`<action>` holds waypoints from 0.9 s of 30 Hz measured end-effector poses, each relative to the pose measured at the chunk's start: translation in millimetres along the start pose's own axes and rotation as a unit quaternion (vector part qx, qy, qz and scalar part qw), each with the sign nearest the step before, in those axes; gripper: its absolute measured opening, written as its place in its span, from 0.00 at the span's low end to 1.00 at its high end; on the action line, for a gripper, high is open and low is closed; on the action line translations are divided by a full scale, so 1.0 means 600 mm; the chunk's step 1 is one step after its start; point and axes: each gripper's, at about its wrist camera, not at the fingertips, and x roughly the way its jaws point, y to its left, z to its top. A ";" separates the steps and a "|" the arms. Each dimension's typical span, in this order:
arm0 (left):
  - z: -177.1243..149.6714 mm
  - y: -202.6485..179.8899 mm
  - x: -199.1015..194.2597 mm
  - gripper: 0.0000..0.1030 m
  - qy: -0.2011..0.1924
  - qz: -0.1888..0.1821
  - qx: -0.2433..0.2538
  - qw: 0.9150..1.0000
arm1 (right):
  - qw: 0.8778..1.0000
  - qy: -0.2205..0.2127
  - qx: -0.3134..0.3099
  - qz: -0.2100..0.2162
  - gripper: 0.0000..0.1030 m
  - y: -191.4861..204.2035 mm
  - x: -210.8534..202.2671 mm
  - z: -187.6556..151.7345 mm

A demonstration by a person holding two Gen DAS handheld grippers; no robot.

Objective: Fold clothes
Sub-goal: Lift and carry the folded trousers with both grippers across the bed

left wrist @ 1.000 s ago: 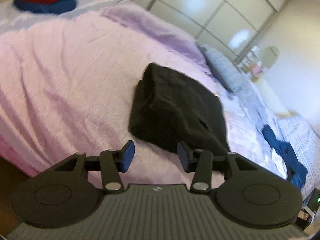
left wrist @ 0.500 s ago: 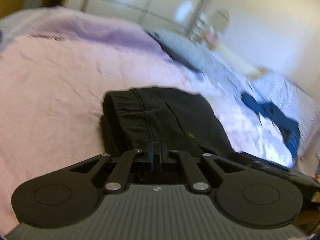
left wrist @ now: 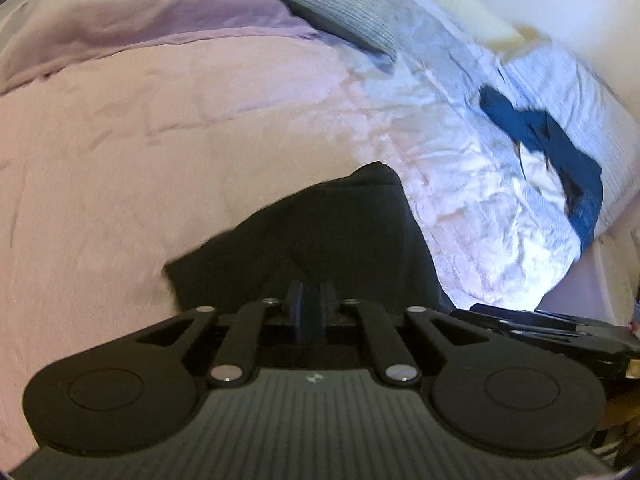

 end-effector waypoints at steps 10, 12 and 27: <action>0.128 -0.009 0.125 0.06 0.119 -0.058 0.135 0.982 | 0.959 -0.022 0.268 -0.085 0.42 -0.053 0.019 -0.016; 0.158 -0.006 0.142 0.06 0.128 -0.065 0.173 0.974 | 0.930 -0.060 0.348 -0.104 0.42 -0.059 0.007 -0.036; 0.349 -0.109 0.330 0.36 0.210 -0.194 0.275 0.918 | 0.760 -0.178 0.608 -0.143 0.42 -0.136 -0.023 -0.113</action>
